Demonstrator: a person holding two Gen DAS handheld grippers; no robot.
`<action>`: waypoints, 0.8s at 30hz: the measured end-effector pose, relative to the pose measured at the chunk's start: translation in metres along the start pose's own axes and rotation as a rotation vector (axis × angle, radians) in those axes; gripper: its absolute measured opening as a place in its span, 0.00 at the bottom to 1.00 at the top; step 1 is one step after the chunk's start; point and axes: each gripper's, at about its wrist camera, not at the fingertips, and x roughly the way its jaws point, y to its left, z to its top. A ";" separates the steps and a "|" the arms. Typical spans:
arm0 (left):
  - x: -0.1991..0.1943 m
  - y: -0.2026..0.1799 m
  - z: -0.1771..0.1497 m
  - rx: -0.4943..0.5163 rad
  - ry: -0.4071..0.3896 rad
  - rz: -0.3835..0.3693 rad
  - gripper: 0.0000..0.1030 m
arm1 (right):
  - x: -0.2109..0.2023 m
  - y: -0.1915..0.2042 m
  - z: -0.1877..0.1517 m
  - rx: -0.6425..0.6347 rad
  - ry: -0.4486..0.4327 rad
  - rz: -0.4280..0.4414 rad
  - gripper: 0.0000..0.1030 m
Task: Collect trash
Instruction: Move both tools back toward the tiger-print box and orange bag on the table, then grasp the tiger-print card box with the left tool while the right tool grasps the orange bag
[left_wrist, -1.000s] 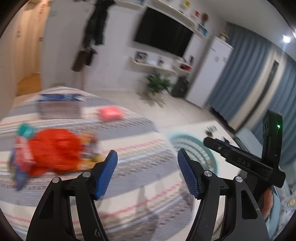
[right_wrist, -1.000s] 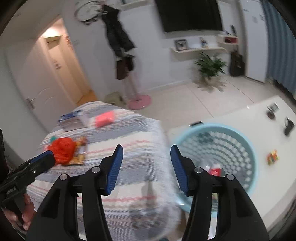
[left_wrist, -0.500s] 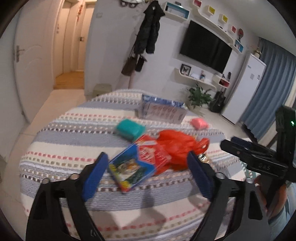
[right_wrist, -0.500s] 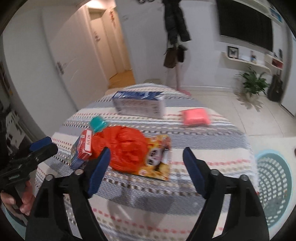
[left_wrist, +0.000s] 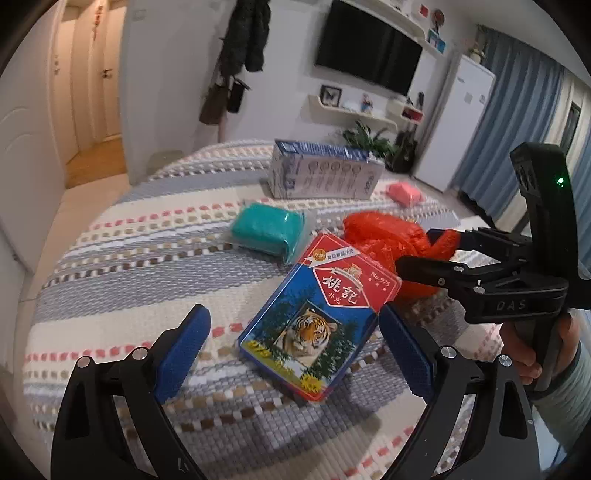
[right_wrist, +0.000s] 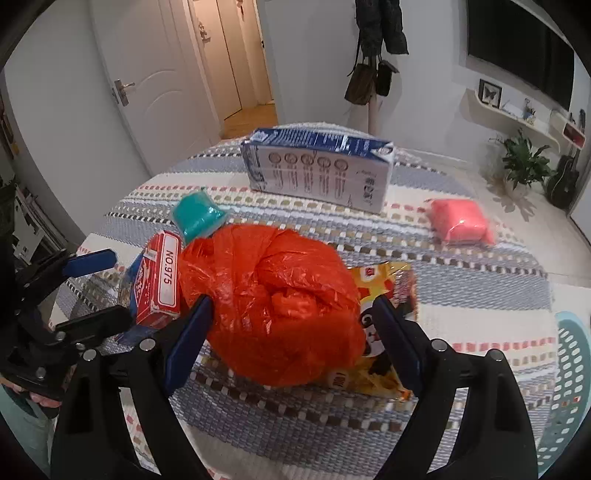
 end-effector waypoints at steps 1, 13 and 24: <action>0.003 0.000 0.000 -0.002 0.009 -0.009 0.87 | 0.003 0.001 0.000 0.001 0.004 0.008 0.72; 0.005 -0.030 -0.014 0.000 0.104 -0.070 0.82 | -0.022 -0.002 -0.013 0.055 -0.069 -0.025 0.24; 0.000 -0.049 -0.015 -0.058 0.060 0.009 0.64 | -0.078 -0.015 -0.029 0.097 -0.157 -0.110 0.22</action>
